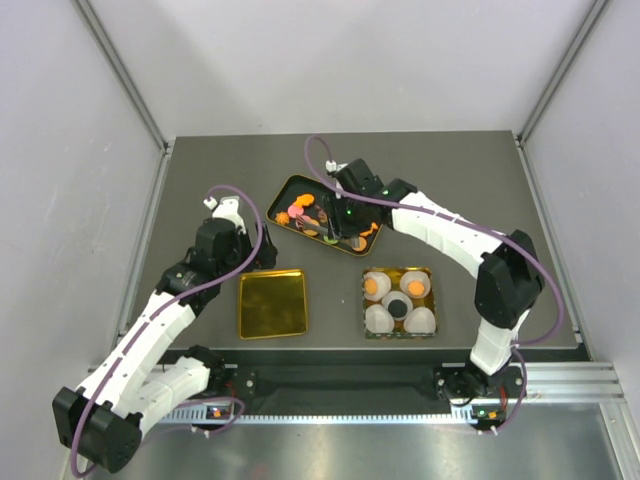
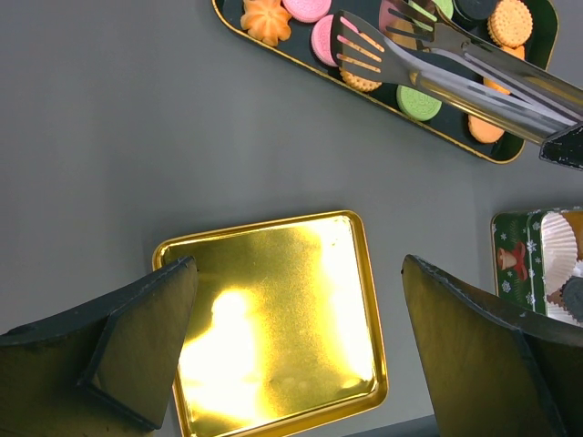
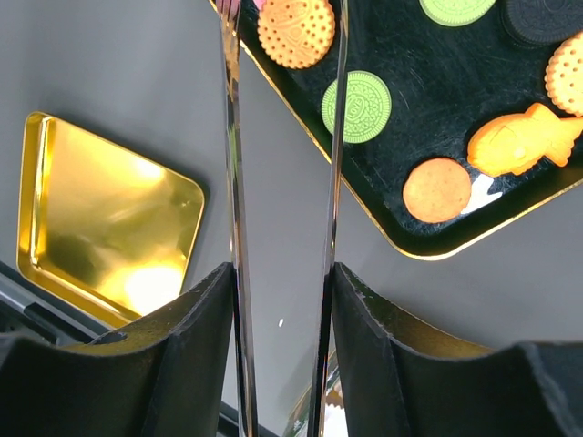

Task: Pack the cookies

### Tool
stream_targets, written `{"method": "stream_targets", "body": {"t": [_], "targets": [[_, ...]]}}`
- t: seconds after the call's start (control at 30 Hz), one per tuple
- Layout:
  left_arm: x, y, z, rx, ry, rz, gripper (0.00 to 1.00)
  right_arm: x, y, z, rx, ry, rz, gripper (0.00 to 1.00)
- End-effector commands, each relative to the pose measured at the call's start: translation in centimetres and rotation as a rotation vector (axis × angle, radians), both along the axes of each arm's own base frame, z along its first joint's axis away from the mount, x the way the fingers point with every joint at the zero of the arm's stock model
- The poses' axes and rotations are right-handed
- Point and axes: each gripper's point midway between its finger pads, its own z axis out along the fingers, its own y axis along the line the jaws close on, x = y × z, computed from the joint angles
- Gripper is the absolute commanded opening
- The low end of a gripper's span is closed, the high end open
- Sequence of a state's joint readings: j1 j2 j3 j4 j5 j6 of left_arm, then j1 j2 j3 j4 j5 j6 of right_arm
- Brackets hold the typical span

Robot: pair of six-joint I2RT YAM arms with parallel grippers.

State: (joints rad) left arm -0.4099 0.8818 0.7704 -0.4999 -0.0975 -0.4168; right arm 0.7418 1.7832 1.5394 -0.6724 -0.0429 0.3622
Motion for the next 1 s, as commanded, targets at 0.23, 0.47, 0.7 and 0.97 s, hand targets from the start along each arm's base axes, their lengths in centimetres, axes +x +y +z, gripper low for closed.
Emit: {"method": "stream_targets", "body": {"t": [0.23,0.47,0.7,0.97], "targets": [[0.8,0.0,1.8,-0.013,-0.061,0.007,0.99,0.8,1.7,1.8,0.033,-0.074,0.0,0.42],[0.8,0.0,1.9,-0.016,-0.063,0.005,0.99,0.5,2.0,1.9,0.025,-0.072,0.015,0.44],[0.7,0.0,2.0,-0.017,-0.066,0.005,0.99,0.5,1.2,1.7,-0.012,-0.082,-0.001,0.43],[0.8,-0.1,2.0,-0.02,-0.066,0.001,0.99,0.2,0.8,1.8,-0.021,-0.082,0.008,0.44]]}}
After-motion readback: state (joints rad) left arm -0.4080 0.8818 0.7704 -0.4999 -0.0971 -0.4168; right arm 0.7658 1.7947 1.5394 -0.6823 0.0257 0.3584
